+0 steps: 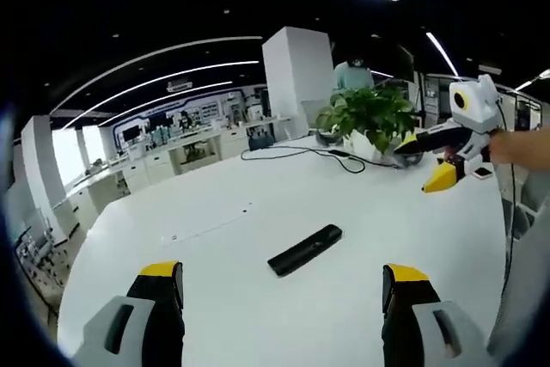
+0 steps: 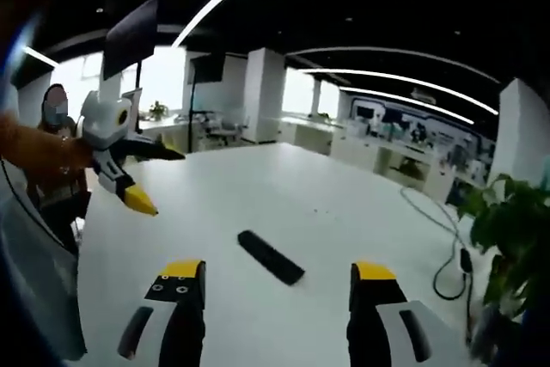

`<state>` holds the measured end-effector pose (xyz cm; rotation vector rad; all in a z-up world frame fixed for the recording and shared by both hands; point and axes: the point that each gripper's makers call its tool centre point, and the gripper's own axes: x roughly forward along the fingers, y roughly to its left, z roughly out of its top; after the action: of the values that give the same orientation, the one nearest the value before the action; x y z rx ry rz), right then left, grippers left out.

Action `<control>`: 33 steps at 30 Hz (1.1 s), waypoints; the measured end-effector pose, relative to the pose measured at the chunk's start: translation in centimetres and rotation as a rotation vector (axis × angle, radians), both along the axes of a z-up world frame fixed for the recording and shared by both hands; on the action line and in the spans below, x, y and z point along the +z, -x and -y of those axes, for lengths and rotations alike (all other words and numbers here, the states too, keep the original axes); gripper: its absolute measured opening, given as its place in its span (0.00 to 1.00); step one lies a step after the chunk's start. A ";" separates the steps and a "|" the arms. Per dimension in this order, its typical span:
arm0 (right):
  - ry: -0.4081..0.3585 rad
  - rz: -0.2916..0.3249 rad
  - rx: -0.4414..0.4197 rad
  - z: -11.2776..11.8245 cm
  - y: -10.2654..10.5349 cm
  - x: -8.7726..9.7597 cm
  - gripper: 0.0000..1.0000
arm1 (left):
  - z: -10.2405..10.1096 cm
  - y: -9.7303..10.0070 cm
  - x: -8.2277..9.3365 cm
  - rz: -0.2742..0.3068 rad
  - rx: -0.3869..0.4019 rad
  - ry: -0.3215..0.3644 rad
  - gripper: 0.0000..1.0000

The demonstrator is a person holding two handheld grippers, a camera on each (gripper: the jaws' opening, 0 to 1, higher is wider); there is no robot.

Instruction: Press the specified remote control buttons in sequence, fully releasing each button before pressing the next.

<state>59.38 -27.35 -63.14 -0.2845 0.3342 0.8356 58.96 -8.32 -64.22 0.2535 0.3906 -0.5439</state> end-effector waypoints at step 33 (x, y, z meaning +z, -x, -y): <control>0.133 -0.082 0.125 -1.6 -6.1 -7.4 0.61 | 2.4 -7.3 -6.3 -0.093 -0.259 -0.117 1.00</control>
<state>65.51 -25.72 -70.57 -0.3991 0.4535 0.9513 66.31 -10.71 -70.53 0.3963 0.4837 -0.7906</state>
